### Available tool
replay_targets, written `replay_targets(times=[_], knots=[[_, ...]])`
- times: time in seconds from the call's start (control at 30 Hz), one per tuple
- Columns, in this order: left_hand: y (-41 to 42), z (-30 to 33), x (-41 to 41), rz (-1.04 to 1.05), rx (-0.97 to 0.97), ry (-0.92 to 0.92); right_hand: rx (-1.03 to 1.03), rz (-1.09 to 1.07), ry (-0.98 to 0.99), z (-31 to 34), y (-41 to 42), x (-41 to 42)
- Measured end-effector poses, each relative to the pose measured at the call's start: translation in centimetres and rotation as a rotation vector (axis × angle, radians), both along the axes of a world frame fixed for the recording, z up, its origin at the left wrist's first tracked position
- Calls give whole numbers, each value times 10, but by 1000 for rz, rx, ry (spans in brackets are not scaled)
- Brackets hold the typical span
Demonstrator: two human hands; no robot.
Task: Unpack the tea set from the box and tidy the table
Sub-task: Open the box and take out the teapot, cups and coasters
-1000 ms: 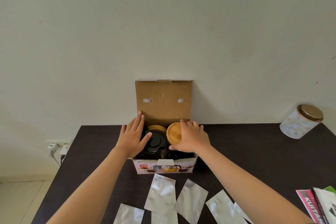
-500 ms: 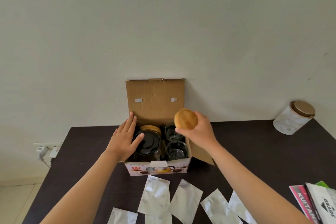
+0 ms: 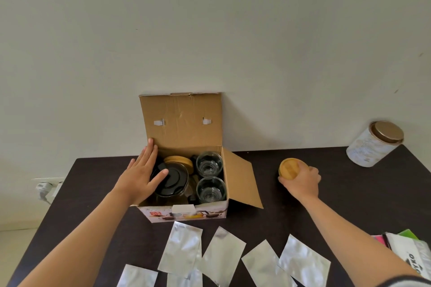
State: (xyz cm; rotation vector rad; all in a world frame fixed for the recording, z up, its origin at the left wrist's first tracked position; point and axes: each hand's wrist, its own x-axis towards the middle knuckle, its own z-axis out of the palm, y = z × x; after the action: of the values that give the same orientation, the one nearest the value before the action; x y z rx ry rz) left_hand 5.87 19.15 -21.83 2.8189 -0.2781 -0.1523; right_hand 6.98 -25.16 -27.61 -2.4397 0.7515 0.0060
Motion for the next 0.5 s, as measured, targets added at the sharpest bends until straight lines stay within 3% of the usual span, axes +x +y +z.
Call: replay_targets(times=[0.5], knots=[[0,5,-2,18,119,-2,95,59,-78,-35,-26,53]])
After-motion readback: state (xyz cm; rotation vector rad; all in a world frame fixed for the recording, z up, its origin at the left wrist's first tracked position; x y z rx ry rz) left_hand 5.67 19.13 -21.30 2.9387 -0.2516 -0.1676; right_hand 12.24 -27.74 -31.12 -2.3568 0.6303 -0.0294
